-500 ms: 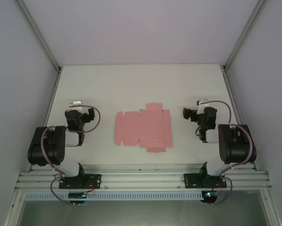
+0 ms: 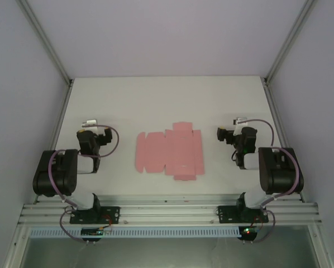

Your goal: Assemble paper box

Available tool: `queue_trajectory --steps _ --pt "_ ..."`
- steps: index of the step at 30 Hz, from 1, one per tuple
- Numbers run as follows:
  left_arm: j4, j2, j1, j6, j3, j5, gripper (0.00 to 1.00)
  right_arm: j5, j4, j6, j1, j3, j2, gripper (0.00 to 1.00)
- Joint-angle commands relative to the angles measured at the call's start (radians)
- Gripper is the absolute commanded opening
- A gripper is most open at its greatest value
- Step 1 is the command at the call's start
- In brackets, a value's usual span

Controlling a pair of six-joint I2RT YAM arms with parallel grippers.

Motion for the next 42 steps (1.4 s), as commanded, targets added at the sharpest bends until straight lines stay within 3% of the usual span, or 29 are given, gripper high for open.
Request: queue_trajectory --steps 1,10,14,17,19,25,29,32,36,42 --pt "0.004 -0.005 -0.001 -0.004 0.026 -0.011 1.0 0.016 -0.001 0.017 0.002 0.012 -0.004 0.99" --pt "-0.017 -0.004 0.0 0.015 0.04 0.043 1.0 0.001 0.008 0.016 0.002 0.007 -0.007 0.99" --pt "-0.049 -0.023 0.0 0.007 0.053 0.026 1.0 0.029 -0.039 0.003 0.008 0.002 -0.088 1.0" --pt "-0.25 -0.124 0.0 0.011 0.119 0.03 1.0 0.048 -0.149 0.004 0.01 0.021 -0.183 0.99" --pt "-0.291 -0.173 -0.001 0.002 0.12 0.009 1.0 0.066 -0.238 -0.005 0.017 0.05 -0.245 0.99" --pt "-0.634 -0.35 -0.008 -0.143 0.22 0.057 1.0 0.086 -0.717 0.095 0.072 0.255 -0.38 0.99" --pt "-0.897 -0.435 -0.065 -0.264 0.303 0.111 0.99 0.076 -1.03 0.158 0.176 0.4 -0.382 0.92" --pt "-0.98 -0.476 -0.104 -0.362 0.314 0.216 1.0 0.096 -1.157 0.245 0.269 0.466 -0.375 0.87" --pt "-1.014 -0.471 -0.146 -0.494 0.297 0.344 1.0 -0.048 -1.266 0.33 0.36 0.536 -0.321 0.79" --pt "-1.1 -0.321 -0.228 -0.539 0.354 0.47 1.0 -0.159 -1.272 0.386 0.461 0.563 -0.189 0.53"
